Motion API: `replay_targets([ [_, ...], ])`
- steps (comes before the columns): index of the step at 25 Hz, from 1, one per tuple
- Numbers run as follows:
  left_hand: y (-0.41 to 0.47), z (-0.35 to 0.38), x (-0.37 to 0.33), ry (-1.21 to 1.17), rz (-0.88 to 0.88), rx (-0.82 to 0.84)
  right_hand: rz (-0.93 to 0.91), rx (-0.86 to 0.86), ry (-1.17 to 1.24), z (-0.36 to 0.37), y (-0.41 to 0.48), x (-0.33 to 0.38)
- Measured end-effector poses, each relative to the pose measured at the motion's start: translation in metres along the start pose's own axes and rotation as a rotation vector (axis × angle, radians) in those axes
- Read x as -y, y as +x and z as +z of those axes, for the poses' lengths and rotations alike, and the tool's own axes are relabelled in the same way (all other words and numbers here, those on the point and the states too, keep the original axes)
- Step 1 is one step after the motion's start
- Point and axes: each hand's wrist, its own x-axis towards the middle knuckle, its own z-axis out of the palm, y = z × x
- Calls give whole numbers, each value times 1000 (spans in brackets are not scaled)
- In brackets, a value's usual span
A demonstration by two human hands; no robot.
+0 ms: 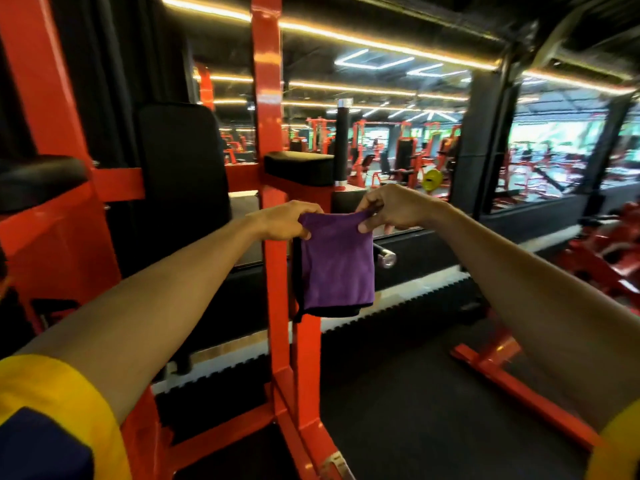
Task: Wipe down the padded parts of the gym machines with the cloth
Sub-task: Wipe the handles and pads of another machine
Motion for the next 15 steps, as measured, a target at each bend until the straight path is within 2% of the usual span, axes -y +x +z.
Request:
replay_targets([
  [3, 13, 21, -47, -5, 129, 83, 128, -46, -91, -31, -67, -15],
  [10, 22, 85, -163, -44, 363, 85, 434, -193, -98, -65, -231, -29],
  [15, 21, 146, -274, -152, 569, 183, 634, -211, -280, -101, -370, -18],
])
